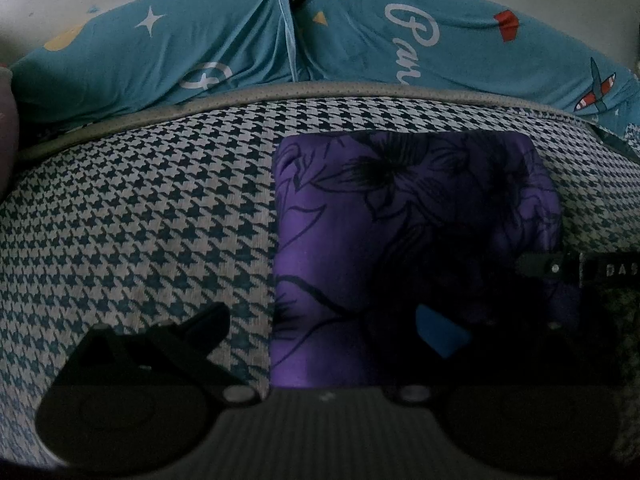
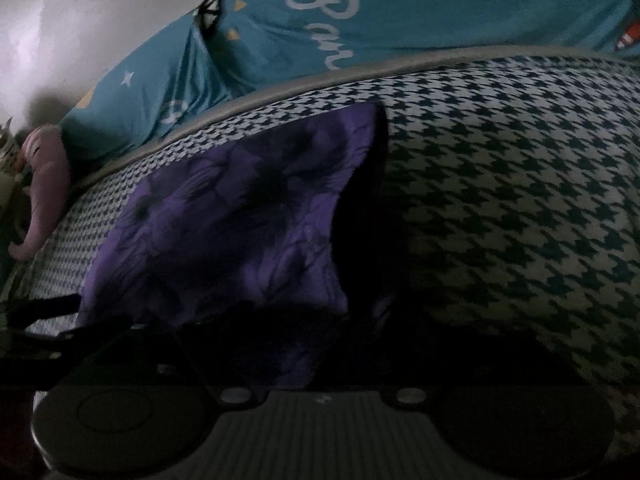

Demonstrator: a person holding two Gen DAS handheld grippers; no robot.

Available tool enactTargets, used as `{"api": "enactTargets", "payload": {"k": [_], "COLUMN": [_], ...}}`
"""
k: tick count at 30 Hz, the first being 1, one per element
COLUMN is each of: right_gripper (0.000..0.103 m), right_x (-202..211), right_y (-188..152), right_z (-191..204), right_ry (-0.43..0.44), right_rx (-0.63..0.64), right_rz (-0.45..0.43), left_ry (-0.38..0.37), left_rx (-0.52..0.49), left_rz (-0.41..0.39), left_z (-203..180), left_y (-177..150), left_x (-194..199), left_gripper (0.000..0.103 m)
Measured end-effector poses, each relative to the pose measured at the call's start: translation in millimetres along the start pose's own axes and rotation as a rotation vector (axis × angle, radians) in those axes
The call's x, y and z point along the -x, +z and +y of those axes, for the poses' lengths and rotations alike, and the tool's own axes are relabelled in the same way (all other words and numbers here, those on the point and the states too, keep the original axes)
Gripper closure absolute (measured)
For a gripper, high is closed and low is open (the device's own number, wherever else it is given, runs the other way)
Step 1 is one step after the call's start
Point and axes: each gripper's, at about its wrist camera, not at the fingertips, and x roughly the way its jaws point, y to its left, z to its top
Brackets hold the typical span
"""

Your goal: Fold clothes

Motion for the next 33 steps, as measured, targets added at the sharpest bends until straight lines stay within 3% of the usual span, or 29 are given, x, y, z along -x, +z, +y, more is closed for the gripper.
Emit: {"api": "enactTargets", "payload": {"k": [2, 4, 7, 10, 17, 29, 33], "right_gripper": [0.051, 0.059, 0.064, 0.064, 0.048, 0.043, 0.042], "right_x": [0, 1, 2, 3, 5, 12, 11], "right_y": [0, 0, 0, 1, 2, 2, 1], "right_z": [2, 4, 6, 7, 1, -7, -5], "right_ry": [0.025, 0.047, 0.045, 0.041, 0.030, 0.043, 0.043], "right_rx": [0.003, 0.013, 0.024, 0.031, -0.005, -0.051, -0.050], "right_rz": [0.000, -0.003, -0.006, -0.008, 0.000, 0.004, 0.006], "left_ry": [-0.003, -0.007, -0.017, -0.021, -0.053, -0.162, -0.154], "left_rx": [-0.003, -0.004, -0.004, -0.002, 0.036, 0.176, 0.168], "left_rz": [0.002, 0.003, 0.006, 0.009, 0.011, 0.029, 0.033], "left_z": [1, 0, 1, 2, 9, 42, 39], "left_y": [0, 0, 0, 0, 3, 2, 2], "left_x": [-1, -1, -1, -2, -1, -3, -3], "left_gripper": [0.000, 0.000, 0.000, 0.000, 0.000, 0.000, 0.000]}}
